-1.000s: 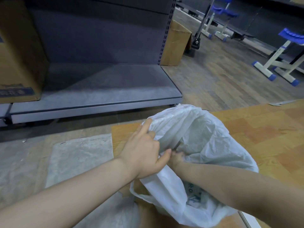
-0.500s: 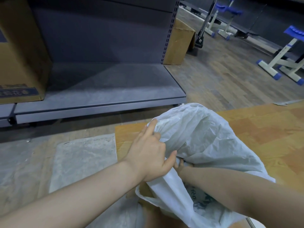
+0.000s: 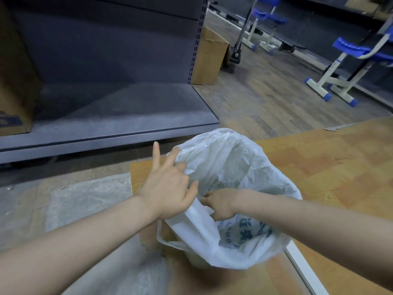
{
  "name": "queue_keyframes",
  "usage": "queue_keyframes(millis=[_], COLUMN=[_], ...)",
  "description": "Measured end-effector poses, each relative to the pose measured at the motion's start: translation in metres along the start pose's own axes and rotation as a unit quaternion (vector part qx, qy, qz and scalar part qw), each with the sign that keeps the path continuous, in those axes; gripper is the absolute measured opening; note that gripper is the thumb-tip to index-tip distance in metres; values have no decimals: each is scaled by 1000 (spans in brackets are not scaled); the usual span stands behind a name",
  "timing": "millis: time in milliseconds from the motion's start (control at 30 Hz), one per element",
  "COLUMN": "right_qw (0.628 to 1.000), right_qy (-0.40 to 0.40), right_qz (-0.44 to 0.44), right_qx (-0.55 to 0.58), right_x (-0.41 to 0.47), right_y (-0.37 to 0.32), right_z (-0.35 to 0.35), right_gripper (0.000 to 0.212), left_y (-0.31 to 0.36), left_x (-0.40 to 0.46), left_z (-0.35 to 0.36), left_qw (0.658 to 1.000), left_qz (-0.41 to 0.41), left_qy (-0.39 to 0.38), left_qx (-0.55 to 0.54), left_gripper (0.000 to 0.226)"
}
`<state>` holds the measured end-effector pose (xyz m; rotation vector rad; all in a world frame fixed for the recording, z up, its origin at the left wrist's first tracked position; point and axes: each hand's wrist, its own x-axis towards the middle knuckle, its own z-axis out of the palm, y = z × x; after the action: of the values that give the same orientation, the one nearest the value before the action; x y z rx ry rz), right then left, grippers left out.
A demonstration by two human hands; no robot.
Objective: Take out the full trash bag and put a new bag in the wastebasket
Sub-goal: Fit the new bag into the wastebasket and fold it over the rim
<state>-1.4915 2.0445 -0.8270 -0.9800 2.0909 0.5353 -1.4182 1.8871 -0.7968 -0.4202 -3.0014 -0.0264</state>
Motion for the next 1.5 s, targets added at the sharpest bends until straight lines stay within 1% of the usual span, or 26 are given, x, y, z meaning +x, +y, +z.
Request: queue_keyframes(millis=[33, 100, 167, 200, 267, 333, 400, 467, 500, 533, 600, 633, 733, 767, 833, 967, 1000, 1067, 1133, 1167, 1200, 1233, 1267, 1300, 1433, 1500], right_qw=[1000, 999, 997, 995, 989, 982, 967, 943, 932, 925, 916, 911, 894, 886, 872, 884, 874, 829, 765, 738, 722, 723, 735, 746, 760, 765], right_qy=[5, 31, 59, 87, 135, 172, 233, 302, 329, 348, 376, 392, 443, 462, 489, 466, 485, 559, 628, 636, 622, 592, 564, 554, 565, 588], right_qz=[4, 19, 32, 32, 32, 24, 8, -16, -28, -38, -52, -56, -58, -46, -17, -29, -31, 4, 65, 88, 101, 103, 101, 96, 73, 84], right_qx=[4, 15, 29, 43, 51, 73, 103, 139, 150, 150, 126, 112, 32, -1, -19, -5, -17, 10, 125, 207, 285, 340, 362, 358, 313, 247], right_x=[-13, -40, -66, -78, -96, -105, -108, -109, -109, -110, -110, -111, -112, -111, -105, -103, -107, -113, -118, -119, -119, -118, -119, -120, -118, -113], right_y=[1, 5, 13, 17, 21, 24, 23, 23, 24, 23, 22, 21, 20, 19, 17, 23, 27, 38, 46, 47, 47, 46, 44, 43, 45, 48], right_z=[-2, 0, 4, 8, 15, 26, 38, 48, 53, 57, 64, 66, 68, 70, 71, 66, 68, 76, 88, 93, 97, 103, 108, 112, 123, 127], right_gripper=[57, 60, 58, 55, 52, 57, 64, 69, 75, 82, 93, 91, 68, 60, 49, 63, 64, 61, 56, 57, 62, 69, 73, 73, 47, 39], left_y=[-1, 0, 11, 20, 40, 58, 64, 59, 55, 51, 45, 43, 32, 28, 20, 18, 17, 17, 20, 23, 26, 28, 30, 30, 21, 15], left_x=[-1, -2, -5, -9, -22, -34, -38, -34, -31, -28, -24, -23, -17, -14, -9, -10, -11, -15, -20, -21, -21, -20, -18, -15, -8, -7], left_z=[0, -2, -5, -7, -8, -4, 3, 7, 7, 6, 4, 2, -6, -8, -10, -9, -9, -11, -8, -5, -1, 3, 6, 6, 6, 1], left_qw=[1000, 995, 989, 985, 975, 966, 950, 938, 938, 938, 941, 941, 943, 944, 948, 952, 950, 947, 943, 942, 940, 939, 940, 939, 932, 932], left_qz=[6, 27, 70, 102, 177, 246, 306, 332, 333, 332, 326, 325, 313, 306, 287, 276, 280, 283, 289, 294, 296, 293, 289, 288, 301, 305], left_qy=[15, 73, 125, 139, 128, 77, 63, 77, 75, 67, 60, 64, 100, 107, 113, 117, 125, 145, 158, 160, 164, 170, 173, 173, 183, 183], left_qx=[22, 62, 39, 4, -35, -24, 17, 57, 65, 70, 68, 63, 63, 66, 77, 66, 60, 50, 38, 39, 48, 56, 62, 67, 86, 75], left_gripper=[72, 58, 53, 56, 67, 68, 58, 37, 29, 26, 31, 34, 36, 35, 33, 38, 43, 55, 56, 53, 47, 41, 35, 32, 28, 24])
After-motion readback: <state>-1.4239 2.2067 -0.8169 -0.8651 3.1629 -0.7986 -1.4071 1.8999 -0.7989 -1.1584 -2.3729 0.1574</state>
